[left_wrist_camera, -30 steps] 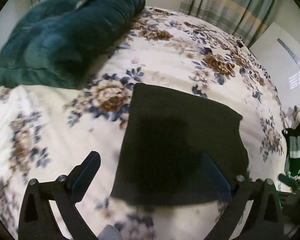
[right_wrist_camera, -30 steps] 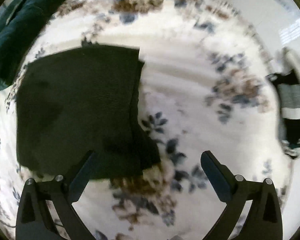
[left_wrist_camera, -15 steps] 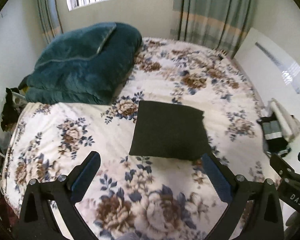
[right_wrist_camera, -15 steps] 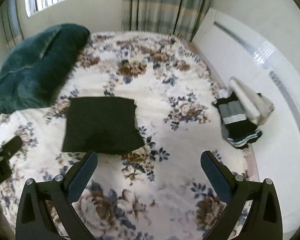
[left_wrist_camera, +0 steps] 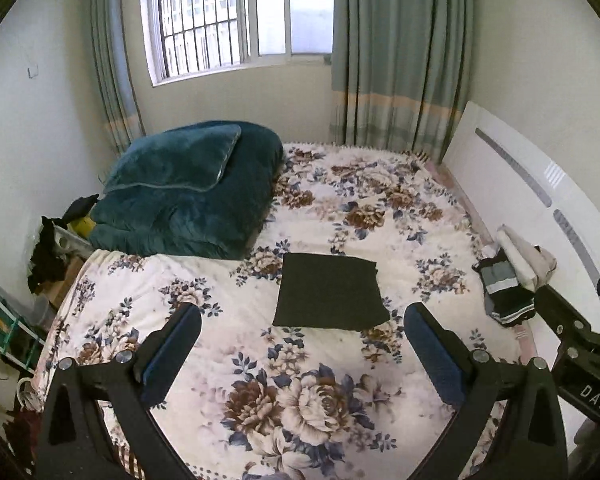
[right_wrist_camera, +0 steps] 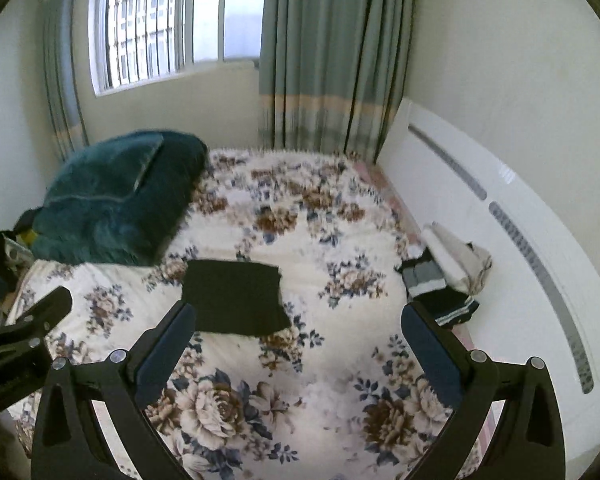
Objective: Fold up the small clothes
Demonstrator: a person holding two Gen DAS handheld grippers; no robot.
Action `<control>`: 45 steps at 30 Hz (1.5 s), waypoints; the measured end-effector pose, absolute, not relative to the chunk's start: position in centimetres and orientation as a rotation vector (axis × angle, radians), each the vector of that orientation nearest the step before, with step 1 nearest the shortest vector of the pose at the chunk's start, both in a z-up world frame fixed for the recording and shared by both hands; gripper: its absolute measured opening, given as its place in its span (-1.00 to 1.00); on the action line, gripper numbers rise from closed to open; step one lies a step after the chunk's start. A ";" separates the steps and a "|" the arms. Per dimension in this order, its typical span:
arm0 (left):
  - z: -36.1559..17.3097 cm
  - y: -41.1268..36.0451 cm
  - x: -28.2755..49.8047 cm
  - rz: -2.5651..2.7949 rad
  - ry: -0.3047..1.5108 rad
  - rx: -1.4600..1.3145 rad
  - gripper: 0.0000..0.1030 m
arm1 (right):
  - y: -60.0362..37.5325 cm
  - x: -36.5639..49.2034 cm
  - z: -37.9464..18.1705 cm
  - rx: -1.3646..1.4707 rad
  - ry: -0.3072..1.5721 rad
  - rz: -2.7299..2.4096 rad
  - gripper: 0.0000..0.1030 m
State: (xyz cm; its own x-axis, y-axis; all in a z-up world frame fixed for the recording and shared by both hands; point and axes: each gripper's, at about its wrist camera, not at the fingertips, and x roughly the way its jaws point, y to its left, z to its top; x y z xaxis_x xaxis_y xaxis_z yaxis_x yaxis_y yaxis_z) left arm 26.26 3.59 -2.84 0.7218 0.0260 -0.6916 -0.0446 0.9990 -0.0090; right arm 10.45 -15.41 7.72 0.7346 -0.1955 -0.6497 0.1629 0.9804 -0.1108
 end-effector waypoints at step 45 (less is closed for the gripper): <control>0.6 3.3 18.8 0.118 0.731 -0.050 1.00 | -16.0 3.5 11.8 -0.051 0.695 -0.084 1.00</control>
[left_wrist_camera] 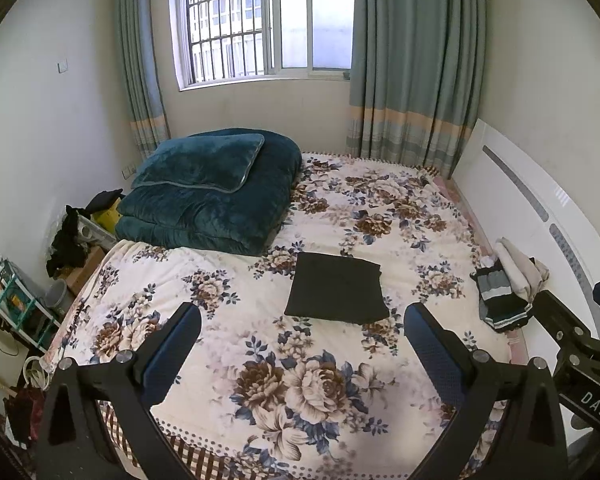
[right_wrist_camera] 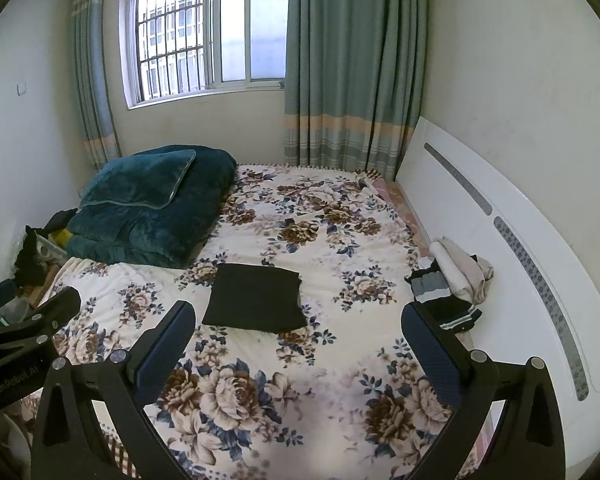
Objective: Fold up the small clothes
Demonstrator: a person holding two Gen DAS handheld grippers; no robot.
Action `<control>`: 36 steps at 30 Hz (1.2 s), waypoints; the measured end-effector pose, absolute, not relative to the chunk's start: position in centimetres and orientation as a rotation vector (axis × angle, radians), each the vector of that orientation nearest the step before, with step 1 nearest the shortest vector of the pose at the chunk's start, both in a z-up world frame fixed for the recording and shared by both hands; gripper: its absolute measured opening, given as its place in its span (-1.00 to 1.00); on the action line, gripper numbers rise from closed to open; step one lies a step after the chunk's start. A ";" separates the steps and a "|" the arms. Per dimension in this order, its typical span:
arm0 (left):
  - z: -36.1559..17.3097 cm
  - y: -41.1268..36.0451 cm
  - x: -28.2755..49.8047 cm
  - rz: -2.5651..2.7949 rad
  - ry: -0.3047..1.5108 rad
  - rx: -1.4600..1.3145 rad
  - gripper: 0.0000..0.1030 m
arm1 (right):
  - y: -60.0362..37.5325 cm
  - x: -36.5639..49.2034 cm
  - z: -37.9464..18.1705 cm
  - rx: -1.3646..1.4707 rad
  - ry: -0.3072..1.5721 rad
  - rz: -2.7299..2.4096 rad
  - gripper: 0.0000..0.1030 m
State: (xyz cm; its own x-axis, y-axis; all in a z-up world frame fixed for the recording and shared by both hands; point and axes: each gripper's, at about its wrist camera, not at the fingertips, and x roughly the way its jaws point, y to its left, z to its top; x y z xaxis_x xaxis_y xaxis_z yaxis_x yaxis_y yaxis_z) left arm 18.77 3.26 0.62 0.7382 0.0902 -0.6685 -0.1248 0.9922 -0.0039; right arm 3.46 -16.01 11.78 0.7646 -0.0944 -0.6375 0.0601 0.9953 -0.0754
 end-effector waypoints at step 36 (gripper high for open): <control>1.2 3.6 17.8 0.125 0.728 -0.047 1.00 | -15.0 2.0 11.3 -0.048 0.701 -0.075 1.00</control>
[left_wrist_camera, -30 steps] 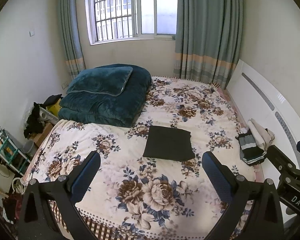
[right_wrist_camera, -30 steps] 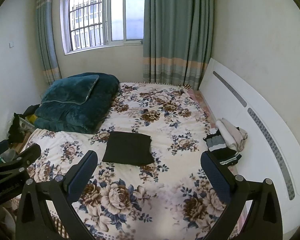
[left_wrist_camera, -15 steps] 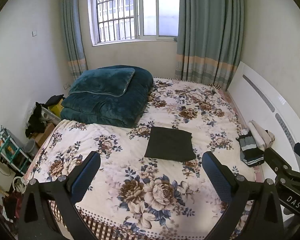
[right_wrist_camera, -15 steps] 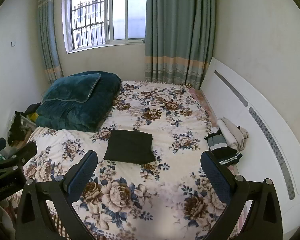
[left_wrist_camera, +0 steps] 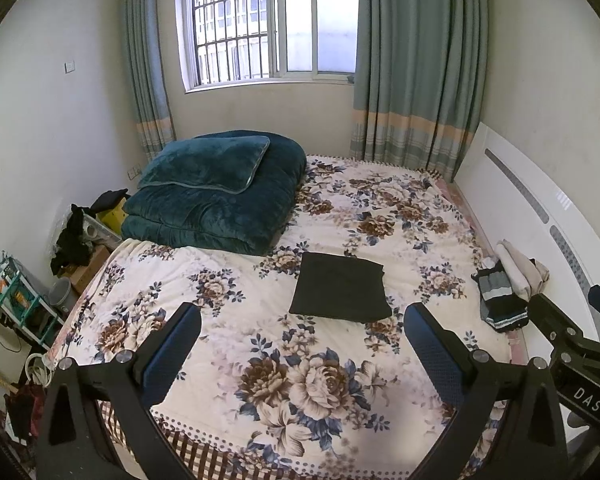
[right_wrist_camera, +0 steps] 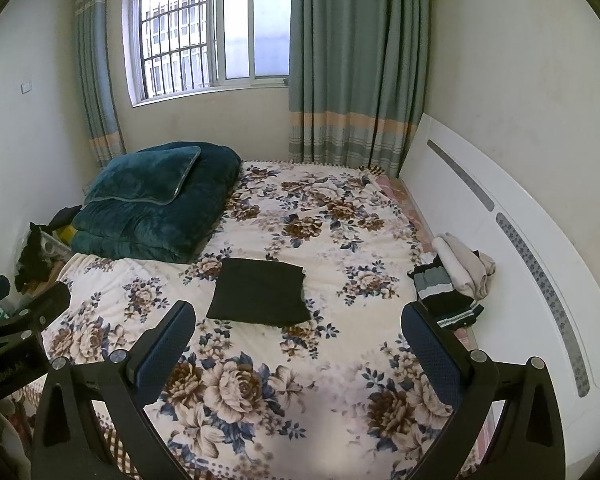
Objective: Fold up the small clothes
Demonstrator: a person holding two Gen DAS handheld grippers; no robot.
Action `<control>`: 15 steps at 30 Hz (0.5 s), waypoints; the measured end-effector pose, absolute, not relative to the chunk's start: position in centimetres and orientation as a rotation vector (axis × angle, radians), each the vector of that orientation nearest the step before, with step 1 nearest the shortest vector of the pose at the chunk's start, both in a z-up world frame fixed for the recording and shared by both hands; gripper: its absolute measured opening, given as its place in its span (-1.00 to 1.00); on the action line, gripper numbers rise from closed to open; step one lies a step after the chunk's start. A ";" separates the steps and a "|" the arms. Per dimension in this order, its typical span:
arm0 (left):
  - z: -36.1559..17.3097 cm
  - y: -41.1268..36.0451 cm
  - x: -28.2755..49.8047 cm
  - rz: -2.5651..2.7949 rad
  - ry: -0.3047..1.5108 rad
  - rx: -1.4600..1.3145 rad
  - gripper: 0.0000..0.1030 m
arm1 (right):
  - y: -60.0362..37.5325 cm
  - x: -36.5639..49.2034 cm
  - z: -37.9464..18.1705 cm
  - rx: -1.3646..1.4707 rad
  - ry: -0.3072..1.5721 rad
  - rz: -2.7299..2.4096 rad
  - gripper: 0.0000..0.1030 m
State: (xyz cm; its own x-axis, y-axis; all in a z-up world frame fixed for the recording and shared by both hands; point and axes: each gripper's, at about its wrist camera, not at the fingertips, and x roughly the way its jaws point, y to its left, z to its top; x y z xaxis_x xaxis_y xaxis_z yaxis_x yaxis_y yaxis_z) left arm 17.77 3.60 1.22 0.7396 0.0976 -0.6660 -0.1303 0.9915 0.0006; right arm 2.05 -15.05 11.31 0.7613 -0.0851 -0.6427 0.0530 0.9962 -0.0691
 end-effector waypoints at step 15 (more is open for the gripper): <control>1.9 3.6 17.0 0.141 0.716 -0.044 1.00 | -15.1 2.3 11.7 -0.045 0.697 -0.068 1.00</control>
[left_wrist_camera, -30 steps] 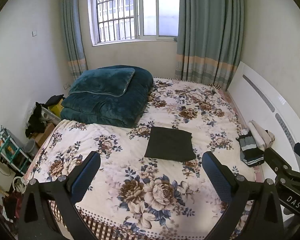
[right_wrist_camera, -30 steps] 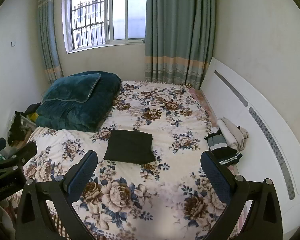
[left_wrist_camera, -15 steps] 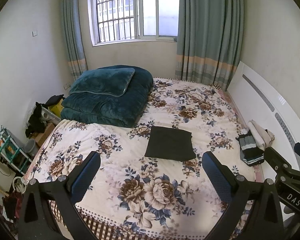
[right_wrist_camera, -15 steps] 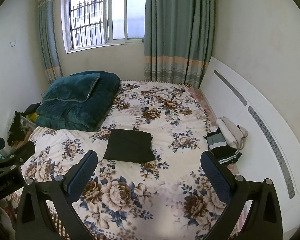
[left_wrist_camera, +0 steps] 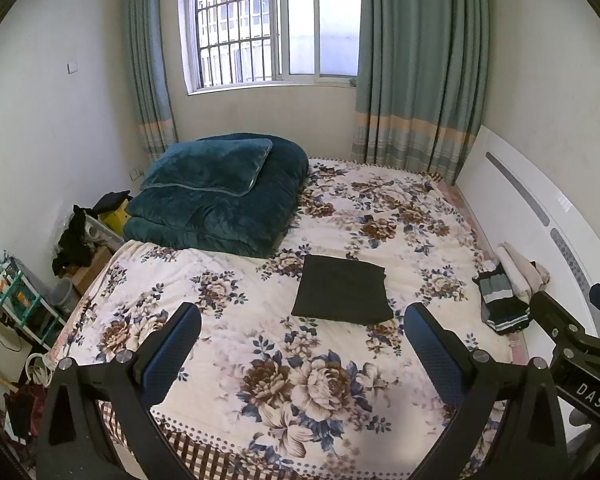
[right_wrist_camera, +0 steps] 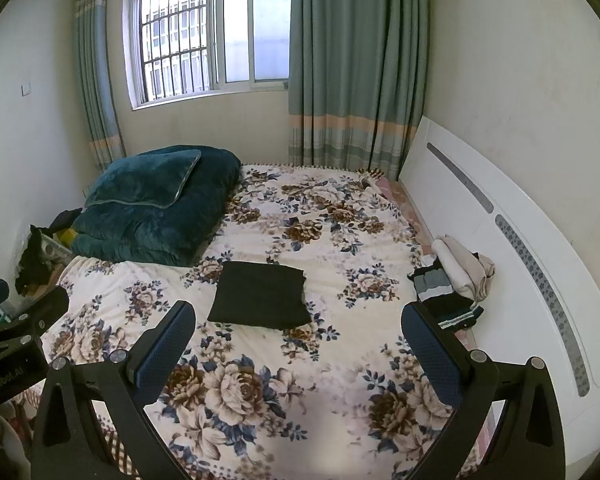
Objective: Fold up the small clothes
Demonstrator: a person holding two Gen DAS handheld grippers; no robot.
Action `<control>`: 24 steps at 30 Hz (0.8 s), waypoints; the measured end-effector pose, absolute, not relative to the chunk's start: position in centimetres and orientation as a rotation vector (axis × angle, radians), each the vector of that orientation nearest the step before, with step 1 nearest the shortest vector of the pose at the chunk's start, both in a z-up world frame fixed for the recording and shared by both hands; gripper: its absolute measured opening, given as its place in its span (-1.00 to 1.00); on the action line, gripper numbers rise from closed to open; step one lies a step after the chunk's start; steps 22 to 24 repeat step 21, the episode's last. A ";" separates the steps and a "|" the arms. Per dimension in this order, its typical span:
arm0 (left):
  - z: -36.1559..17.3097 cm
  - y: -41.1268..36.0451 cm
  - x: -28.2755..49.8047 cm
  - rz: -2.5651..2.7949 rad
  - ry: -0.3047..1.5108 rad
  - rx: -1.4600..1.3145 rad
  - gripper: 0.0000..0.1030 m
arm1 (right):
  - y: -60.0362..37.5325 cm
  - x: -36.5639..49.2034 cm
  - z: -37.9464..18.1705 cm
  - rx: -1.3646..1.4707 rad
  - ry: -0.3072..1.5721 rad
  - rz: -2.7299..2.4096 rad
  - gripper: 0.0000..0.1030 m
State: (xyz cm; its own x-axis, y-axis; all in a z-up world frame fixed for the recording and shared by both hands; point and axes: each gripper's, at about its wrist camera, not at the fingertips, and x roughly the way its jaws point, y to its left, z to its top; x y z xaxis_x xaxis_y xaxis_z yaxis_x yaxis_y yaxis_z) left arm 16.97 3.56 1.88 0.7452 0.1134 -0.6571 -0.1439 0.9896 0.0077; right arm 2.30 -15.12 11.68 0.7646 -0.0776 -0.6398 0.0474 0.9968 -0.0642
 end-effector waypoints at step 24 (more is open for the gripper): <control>2.2 3.4 16.8 0.144 0.716 -0.046 1.00 | -15.1 3.0 12.2 -0.045 0.694 -0.067 1.00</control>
